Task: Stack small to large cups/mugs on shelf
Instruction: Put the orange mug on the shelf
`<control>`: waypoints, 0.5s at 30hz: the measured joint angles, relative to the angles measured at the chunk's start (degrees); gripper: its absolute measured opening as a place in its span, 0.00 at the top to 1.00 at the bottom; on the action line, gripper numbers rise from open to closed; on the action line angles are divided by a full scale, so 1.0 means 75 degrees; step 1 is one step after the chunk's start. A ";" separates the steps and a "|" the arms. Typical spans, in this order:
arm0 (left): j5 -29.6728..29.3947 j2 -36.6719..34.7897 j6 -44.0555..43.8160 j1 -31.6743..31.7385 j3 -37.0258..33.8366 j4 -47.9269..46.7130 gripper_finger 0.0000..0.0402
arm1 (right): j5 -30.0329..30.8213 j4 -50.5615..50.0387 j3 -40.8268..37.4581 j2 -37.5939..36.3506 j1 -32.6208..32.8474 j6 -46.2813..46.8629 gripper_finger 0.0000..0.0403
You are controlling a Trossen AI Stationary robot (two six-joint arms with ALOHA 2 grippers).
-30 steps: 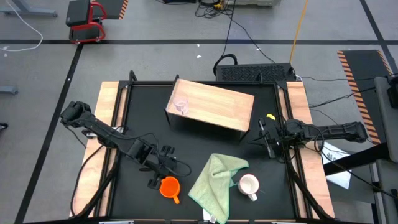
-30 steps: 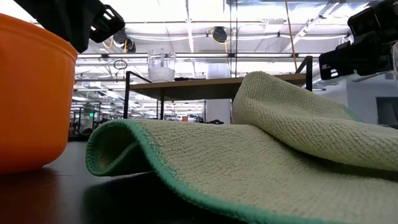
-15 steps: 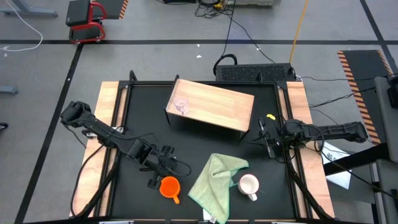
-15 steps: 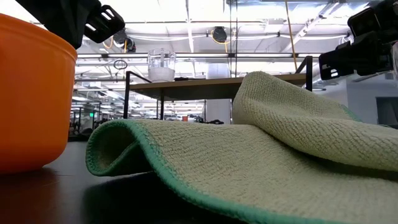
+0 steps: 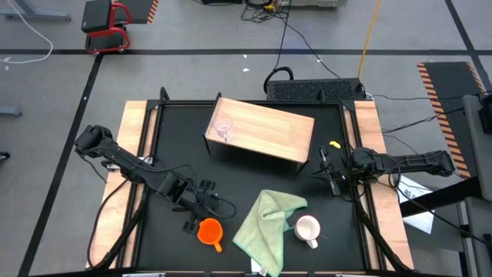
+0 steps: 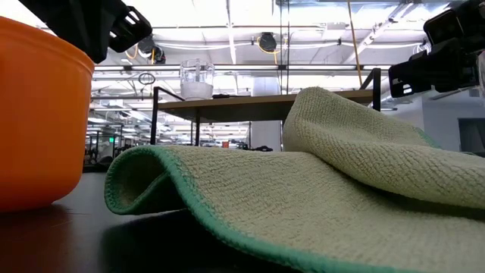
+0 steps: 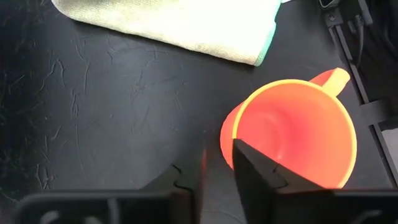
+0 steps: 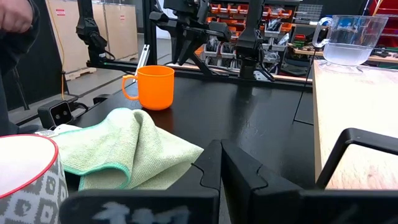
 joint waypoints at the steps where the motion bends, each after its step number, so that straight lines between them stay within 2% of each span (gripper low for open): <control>1: 0.0000 0.0000 -0.0009 0.0000 0.0000 0.0000 0.75 | 0.0000 0.0000 0.0001 0.0000 0.0001 0.0000 1.00; 9: 0.0000 0.0000 -0.0153 0.0000 0.0000 -0.0003 0.47 | 0.0000 -0.0003 -0.0001 0.0000 0.0001 0.0000 1.00; 15: 0.0104 0.0039 -0.0339 0.0000 -0.0009 -0.0081 0.34 | 0.0000 -0.0003 0.0000 0.0000 0.0001 0.0000 1.00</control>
